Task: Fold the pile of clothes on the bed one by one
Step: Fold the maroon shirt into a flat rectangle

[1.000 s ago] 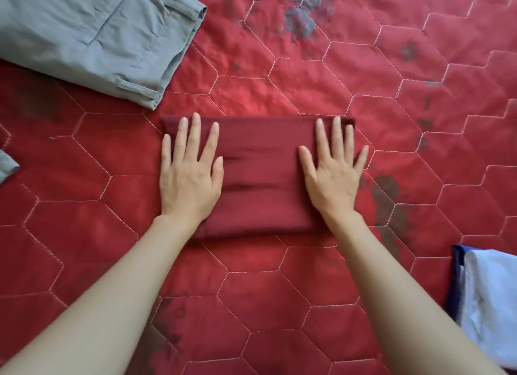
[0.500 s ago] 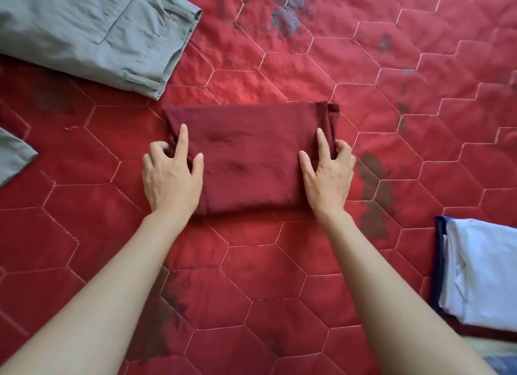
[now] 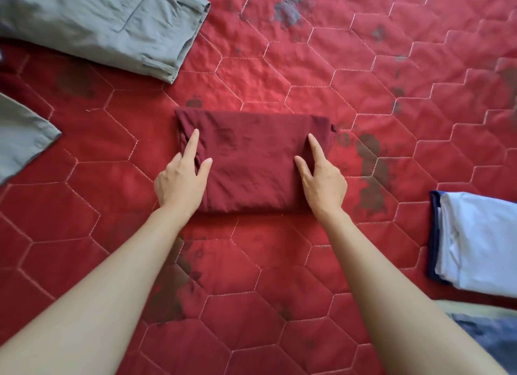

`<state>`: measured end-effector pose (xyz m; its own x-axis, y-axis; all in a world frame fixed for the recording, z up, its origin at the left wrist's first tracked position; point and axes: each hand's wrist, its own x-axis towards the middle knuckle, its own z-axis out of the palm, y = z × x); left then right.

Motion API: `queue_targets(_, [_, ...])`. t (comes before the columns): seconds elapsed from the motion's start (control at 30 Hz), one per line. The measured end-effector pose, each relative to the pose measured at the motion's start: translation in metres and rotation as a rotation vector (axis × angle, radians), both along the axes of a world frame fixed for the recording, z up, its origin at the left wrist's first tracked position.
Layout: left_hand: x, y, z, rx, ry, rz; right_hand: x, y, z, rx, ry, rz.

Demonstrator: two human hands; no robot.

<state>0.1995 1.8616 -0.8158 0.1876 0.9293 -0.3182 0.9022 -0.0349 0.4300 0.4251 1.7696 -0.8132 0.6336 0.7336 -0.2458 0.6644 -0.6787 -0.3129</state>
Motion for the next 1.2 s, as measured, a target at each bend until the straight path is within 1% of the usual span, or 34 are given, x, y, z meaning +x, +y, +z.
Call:
queue_targets(0.2, [-0.035, -0.076, 0.009, 0.015, 0.084, -0.046, -0.049, -0.09, -0.002, 0.043, 0.041, -0.1])
queue_targets(0.33, [-0.051, -0.116, 0.007, 0.015, 0.072, -0.095, -0.069, -0.136, -0.003, 0.066, 0.07, -0.108])
queue_targets(0.5, [-0.053, -0.128, 0.008, 0.032, -0.026, -0.115, -0.073, -0.155, 0.003, 0.108, 0.106, -0.106])
queue_targets(0.67, [-0.034, -0.124, 0.034, 0.053, -0.067, -0.159, -0.056, -0.161, 0.026, 0.112, 0.09, -0.092])
queue_targets(0.8, [0.002, -0.119, 0.066, 0.12, -0.116, -0.215, -0.023, -0.167, 0.054, 0.176, 0.069, -0.094])
queue_targets(0.9, [0.044, -0.118, 0.092, 0.167, -0.159, -0.252, 0.017, -0.174, 0.078, 0.229, 0.055, -0.114])
queue_targets(1.07, [0.149, -0.134, 0.133, 0.254, -0.267, -0.298, 0.117, -0.198, 0.119, 0.301, 0.003, -0.172])
queue_targets(1.2, [0.245, -0.173, 0.15, 0.288, -0.323, -0.298, 0.213, -0.24, 0.141, 0.332, -0.064, -0.18])
